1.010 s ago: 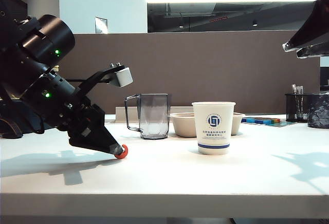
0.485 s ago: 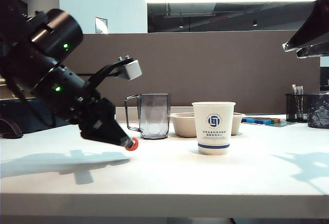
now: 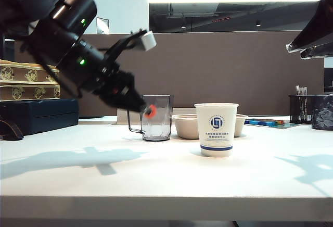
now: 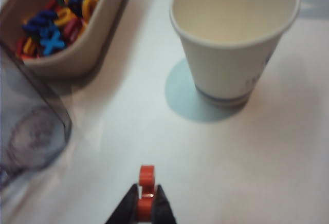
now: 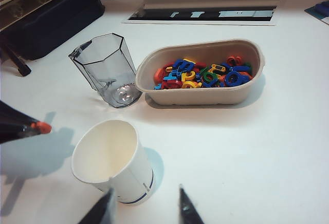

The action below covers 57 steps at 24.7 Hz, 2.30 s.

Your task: Pick up the letter "c" and put it in the paper cup.

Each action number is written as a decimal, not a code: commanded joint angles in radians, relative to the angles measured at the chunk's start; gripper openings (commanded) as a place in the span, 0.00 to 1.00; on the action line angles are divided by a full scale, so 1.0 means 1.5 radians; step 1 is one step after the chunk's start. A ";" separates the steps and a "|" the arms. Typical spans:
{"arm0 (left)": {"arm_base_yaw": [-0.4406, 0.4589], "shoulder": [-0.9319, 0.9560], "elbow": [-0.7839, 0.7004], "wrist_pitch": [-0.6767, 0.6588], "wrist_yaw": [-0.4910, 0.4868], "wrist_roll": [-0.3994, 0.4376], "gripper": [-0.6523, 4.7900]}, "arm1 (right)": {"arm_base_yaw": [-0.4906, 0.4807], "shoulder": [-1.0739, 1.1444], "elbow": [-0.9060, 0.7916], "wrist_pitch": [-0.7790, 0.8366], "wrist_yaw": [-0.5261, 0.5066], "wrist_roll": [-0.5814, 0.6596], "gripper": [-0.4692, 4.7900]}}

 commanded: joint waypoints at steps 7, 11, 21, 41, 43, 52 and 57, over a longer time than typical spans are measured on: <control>-0.060 -0.006 0.085 -0.004 0.002 -0.018 0.15 | 0.000 -0.002 0.003 0.007 0.001 -0.002 0.38; -0.090 -0.006 0.109 -0.003 0.001 -0.017 0.15 | 0.000 -0.002 0.003 0.007 0.001 -0.002 0.38; -0.121 0.041 0.132 0.020 -0.025 -0.016 0.15 | 0.004 -0.002 0.003 0.006 0.001 -0.002 0.38; -0.132 0.097 0.148 0.056 -0.007 -0.038 0.32 | 0.017 -0.002 0.003 -0.006 0.001 -0.002 0.38; -0.134 0.097 0.148 0.056 -0.008 -0.038 0.34 | 0.017 -0.002 0.003 -0.009 0.001 -0.002 0.38; -0.136 0.102 0.150 0.058 -0.011 -0.040 0.34 | 0.018 -0.002 0.003 -0.014 0.001 -0.004 0.38; -0.136 0.090 0.158 0.025 -0.059 -0.045 0.34 | 0.018 -0.004 0.003 -0.013 0.001 -0.005 0.38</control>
